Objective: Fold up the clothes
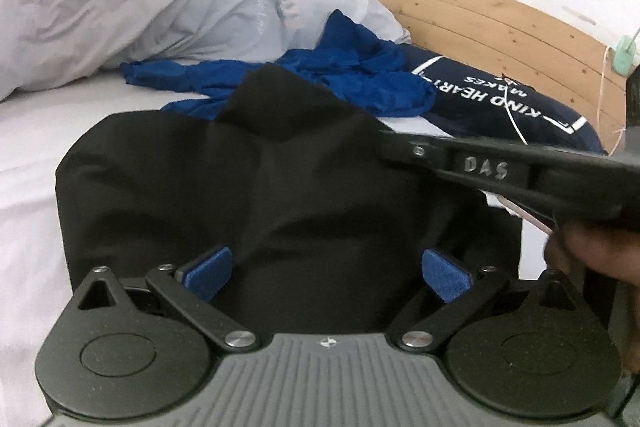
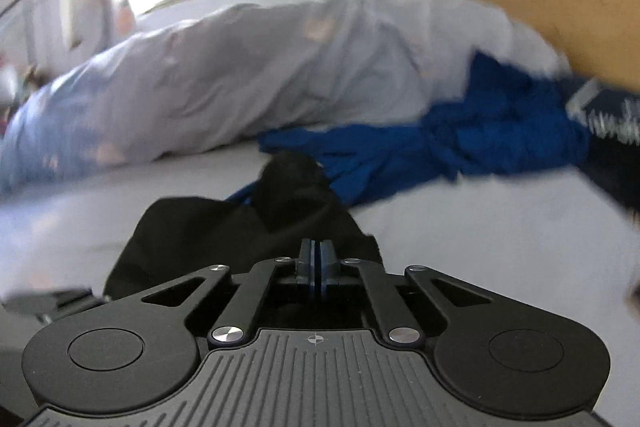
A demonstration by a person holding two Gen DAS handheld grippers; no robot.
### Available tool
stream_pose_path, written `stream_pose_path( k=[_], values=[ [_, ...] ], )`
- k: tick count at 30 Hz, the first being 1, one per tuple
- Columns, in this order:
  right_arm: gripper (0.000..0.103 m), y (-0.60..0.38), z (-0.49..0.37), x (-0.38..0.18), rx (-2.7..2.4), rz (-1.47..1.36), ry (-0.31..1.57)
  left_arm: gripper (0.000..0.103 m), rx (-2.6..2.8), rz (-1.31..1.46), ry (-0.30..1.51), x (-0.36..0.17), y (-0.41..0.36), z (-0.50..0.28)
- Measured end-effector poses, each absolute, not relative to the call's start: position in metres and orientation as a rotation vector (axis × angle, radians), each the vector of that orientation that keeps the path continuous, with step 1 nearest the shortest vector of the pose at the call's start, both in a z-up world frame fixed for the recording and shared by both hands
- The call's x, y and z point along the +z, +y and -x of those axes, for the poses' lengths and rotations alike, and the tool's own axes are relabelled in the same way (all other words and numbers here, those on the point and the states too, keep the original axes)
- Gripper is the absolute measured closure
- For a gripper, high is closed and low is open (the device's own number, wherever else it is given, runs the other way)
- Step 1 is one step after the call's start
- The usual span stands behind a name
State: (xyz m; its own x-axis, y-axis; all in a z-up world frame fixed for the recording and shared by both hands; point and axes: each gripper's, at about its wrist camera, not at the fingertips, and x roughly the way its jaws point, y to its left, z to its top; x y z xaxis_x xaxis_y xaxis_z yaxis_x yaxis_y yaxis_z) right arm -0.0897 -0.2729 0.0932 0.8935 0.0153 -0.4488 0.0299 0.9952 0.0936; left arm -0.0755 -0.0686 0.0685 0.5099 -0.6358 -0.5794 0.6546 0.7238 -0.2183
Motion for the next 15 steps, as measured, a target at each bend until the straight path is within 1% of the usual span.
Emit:
stream_pose_path(
  k=[4,6,8,9,11,12,14,15],
  values=[
    [0.100,-0.262,0.084,0.081,-0.021,-0.009,0.563,0.000,-0.787,-0.033,0.690,0.070,-0.067,0.084],
    [0.103,-0.261,0.080,0.076,-0.050,0.008,0.619,0.000,-0.778,-0.011,0.681,0.072,-0.061,0.087],
    [0.102,-0.259,0.082,0.087,-0.068,0.009,0.635,0.000,-0.760,0.018,0.672,0.077,-0.053,0.088],
    [0.098,-0.258,0.084,0.096,-0.075,-0.002,0.628,0.000,-0.746,0.042,0.670,0.080,-0.047,0.088],
    [0.096,-0.260,0.087,0.116,-0.071,-0.044,0.573,0.000,-0.715,0.108,0.657,0.091,-0.031,0.084],
    [0.092,-0.261,0.088,0.128,-0.067,-0.064,0.528,0.000,-0.689,0.146,0.638,0.096,-0.024,0.078],
    [0.078,-0.262,0.083,0.145,-0.056,-0.102,0.455,0.000,-0.630,0.219,0.603,0.108,-0.012,0.067],
    [0.060,-0.261,0.077,0.151,-0.035,-0.110,0.428,0.000,-0.591,0.251,0.596,0.112,-0.011,0.059]
  ],
)
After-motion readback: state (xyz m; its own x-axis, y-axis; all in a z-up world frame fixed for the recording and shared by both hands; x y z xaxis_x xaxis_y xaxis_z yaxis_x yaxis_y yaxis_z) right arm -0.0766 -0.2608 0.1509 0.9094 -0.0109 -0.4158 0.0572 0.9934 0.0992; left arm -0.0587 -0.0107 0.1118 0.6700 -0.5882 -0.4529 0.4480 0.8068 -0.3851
